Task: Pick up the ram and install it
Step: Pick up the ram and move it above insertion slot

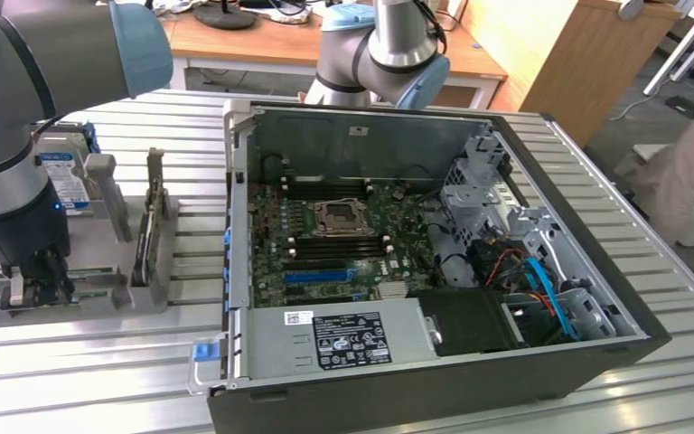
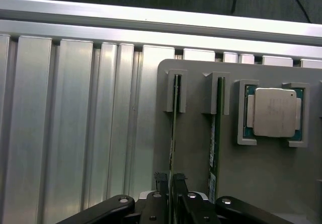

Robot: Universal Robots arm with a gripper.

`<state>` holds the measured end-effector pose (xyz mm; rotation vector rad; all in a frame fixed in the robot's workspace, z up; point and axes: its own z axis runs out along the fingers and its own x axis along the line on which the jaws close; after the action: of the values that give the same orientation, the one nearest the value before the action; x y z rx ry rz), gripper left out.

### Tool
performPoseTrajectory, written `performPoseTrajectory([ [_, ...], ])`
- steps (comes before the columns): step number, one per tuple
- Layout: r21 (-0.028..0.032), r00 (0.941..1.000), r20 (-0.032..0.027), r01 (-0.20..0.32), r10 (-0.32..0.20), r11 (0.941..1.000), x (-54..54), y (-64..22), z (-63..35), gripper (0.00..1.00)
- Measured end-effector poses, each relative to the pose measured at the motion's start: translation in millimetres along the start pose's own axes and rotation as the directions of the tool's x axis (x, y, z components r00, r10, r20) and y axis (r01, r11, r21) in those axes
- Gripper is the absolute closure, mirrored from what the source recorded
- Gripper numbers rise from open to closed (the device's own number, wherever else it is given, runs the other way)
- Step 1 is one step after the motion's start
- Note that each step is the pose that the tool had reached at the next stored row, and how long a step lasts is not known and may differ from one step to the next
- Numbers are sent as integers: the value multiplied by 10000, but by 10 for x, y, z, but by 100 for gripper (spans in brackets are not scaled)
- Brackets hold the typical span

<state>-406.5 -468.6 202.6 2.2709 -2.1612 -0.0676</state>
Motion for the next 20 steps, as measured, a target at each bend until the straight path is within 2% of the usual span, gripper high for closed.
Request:
performPoseTrajectory([
  [10, 1, 10000, 1, 0, 0, 10000, 0, 0, 7, 81],
  [12, 0, 10000, 1, 0, 0, 10000, 0, 0, 7, 83],
  [13, 1, 10000, 1, 0, 0, 10000, 0, 0, 7, 88],
  [20, 1, 10000, 1, 0, 0, 10000, 0, -1, 7, 88],
])
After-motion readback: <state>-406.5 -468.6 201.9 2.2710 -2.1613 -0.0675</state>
